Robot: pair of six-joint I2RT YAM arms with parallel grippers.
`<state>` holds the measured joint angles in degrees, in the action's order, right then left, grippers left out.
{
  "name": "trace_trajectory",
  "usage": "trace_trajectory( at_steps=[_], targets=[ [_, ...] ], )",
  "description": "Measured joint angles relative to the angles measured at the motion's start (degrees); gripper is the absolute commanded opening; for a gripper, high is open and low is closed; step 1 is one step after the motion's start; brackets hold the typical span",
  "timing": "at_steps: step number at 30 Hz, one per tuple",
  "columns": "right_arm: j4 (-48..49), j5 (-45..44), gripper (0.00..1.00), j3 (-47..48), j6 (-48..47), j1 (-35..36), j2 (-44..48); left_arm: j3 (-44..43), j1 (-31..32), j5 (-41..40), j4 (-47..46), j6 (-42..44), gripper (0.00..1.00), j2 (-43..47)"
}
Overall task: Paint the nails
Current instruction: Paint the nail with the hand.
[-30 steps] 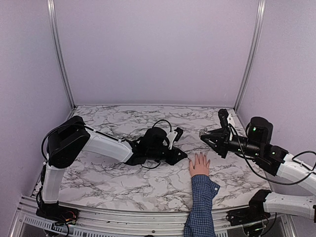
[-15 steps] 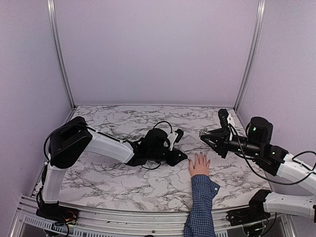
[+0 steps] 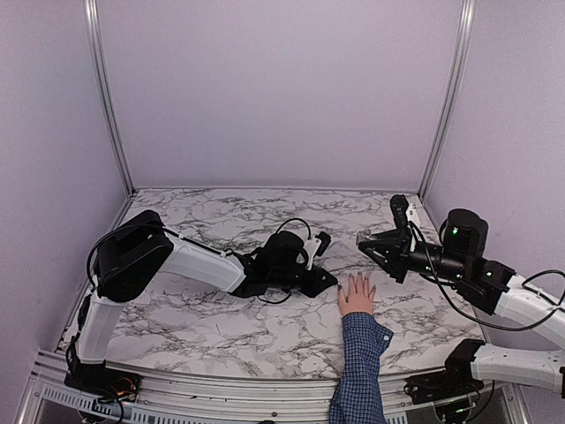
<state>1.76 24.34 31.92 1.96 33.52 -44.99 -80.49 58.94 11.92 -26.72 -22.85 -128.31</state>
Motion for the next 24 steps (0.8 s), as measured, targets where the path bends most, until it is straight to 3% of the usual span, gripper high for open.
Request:
trace_trajectory(
  at_steps=[24],
  targets=[
    [0.0, 0.0, 0.00, 0.0, 0.0, 0.0, 0.0, -0.7, -0.4, -0.7, 0.4, -0.4, 0.00, -0.5]
  ],
)
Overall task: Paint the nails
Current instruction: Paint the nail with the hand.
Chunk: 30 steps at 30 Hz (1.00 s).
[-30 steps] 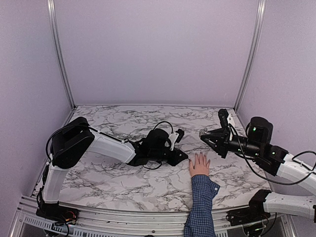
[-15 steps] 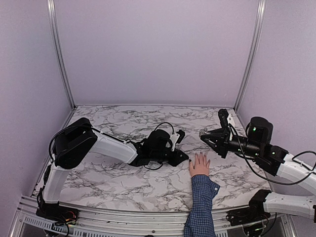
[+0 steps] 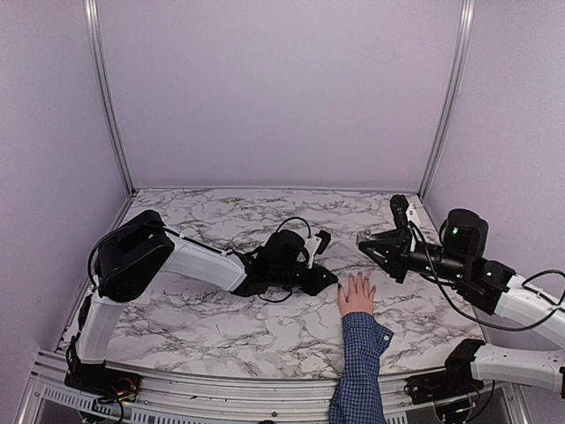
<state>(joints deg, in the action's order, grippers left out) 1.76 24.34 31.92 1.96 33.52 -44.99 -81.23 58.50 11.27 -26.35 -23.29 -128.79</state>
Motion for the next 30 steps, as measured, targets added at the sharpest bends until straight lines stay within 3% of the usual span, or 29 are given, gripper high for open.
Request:
trace_trajectory(
  at_steps=[23, 30],
  targets=[
    [0.1, 0.0, 0.00, 0.0, 0.0, 0.0, 0.0, -2.4, -1.5, 0.1, 0.2, -0.7, 0.00, -0.7],
    [0.3, 0.0, 0.00, 0.0, 0.0, 0.0, 0.0, 2.6, -1.6, 0.2, -0.2, -0.4, 0.00, 2.1]
  ],
)
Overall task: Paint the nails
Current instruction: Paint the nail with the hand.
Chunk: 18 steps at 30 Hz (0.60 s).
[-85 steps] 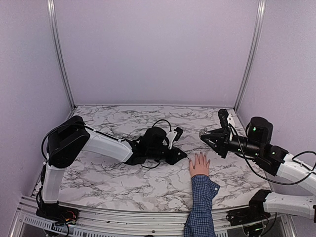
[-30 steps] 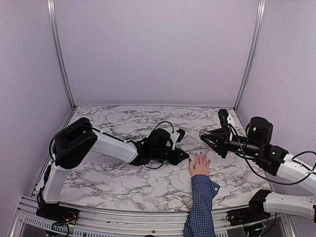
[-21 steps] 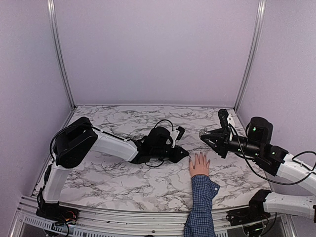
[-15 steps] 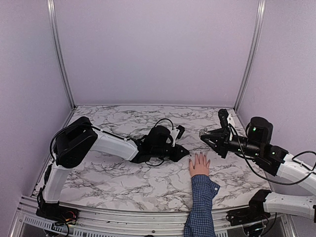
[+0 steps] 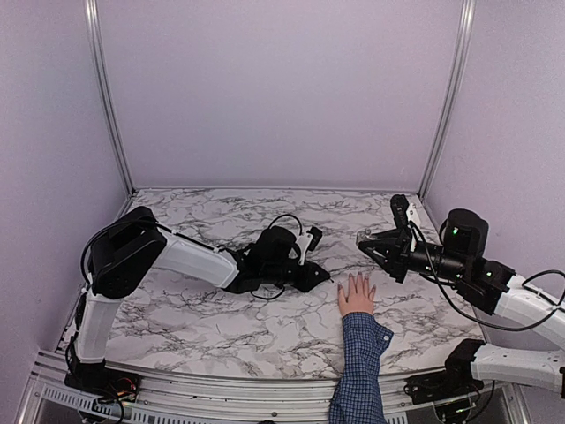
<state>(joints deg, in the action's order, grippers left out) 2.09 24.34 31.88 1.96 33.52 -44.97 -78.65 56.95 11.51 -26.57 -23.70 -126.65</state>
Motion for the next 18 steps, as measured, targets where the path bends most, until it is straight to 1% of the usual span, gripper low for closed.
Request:
trace_trajectory(
  at_steps=[6, 18],
  targets=[
    [0.0, 0.0, 0.00, 0.0, 0.0, 0.0, 0.0, 3.8, 0.3, 0.5, -1.1, 1.0, 0.00, 1.5],
    [0.0, 0.0, 0.00, 0.0, 0.0, 0.0, 0.0, 4.0, 1.1, 1.5, -2.8, 1.0, 0.00, 1.5]
  ],
)
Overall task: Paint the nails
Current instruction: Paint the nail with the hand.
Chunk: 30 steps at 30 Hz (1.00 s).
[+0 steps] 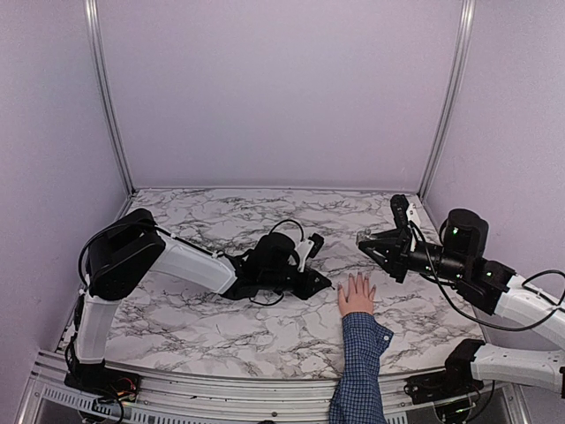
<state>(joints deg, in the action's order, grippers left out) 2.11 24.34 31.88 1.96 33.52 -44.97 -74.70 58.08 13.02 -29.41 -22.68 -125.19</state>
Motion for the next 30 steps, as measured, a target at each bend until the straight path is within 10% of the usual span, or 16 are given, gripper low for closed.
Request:
trace_trajectory(
  at_steps=[30],
  targets=[
    [0.0, 0.0, 0.00, 0.0, 0.0, 0.0, 0.0, -2.4, 0.0, 0.5, -0.4, -0.5, 0.00, -1.2]
  ],
)
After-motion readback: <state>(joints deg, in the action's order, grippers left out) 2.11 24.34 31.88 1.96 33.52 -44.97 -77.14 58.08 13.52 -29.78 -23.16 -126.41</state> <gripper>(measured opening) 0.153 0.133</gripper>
